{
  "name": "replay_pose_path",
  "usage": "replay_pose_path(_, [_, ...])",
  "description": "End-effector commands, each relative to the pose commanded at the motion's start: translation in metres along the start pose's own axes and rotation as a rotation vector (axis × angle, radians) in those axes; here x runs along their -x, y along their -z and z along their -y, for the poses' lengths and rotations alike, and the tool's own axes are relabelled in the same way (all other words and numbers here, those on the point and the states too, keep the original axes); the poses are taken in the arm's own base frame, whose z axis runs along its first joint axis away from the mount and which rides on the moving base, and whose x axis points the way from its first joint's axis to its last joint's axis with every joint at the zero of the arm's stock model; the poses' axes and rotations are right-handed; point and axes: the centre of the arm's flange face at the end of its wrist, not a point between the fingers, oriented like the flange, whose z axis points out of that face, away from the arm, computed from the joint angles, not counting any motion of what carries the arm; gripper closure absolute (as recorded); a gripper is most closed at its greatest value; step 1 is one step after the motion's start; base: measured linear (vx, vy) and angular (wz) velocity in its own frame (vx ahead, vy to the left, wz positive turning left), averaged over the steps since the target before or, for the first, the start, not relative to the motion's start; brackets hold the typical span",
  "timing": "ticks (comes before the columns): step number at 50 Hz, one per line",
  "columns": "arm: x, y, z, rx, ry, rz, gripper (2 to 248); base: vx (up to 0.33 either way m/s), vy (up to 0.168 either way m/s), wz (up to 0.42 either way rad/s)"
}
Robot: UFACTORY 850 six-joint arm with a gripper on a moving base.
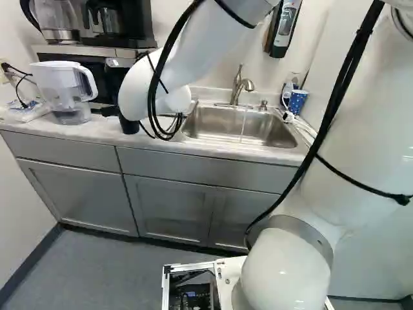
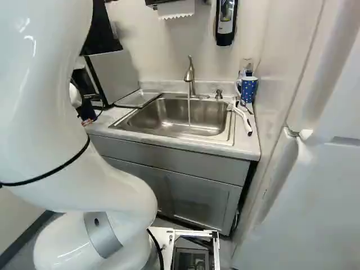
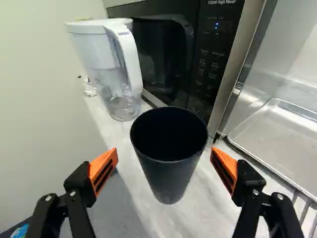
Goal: Rinse the cup and place it in the tray
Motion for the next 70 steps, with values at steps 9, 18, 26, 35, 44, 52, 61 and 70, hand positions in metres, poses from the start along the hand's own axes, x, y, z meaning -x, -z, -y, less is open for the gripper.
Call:
replay_pose_path(9, [0.008, 0.007, -0.003, 0.002, 0.008, -0.037, 3, 0.000, 0.000, 0.000])
replay_pose_path(18, [0.013, 0.008, -0.007, 0.005, 0.016, -0.073, 3, 0.000, 0.000, 0.000])
replay_pose_path(26, [0.018, 0.008, -0.010, 0.006, 0.023, -0.106, 3, 0.000, 0.000, 0.000])
replay_pose_path(35, [0.023, 0.009, -0.014, 0.009, 0.027, -0.136, 3, 0.000, 0.000, 0.000])
replay_pose_path(44, [0.030, 0.007, -0.016, 0.013, 0.026, -0.153, 3, 0.000, 0.000, 0.000])
replay_pose_path(52, [0.034, 0.004, -0.016, 0.013, 0.026, -0.166, 3, 0.000, 0.000, 0.000])
replay_pose_path(61, [0.041, 0.001, -0.016, 0.012, 0.026, -0.171, 3, 0.000, 0.000, 0.000])
replay_pose_path(70, [0.049, -0.003, -0.016, 0.012, 0.025, -0.153, 3, 0.000, 0.000, 0.000])
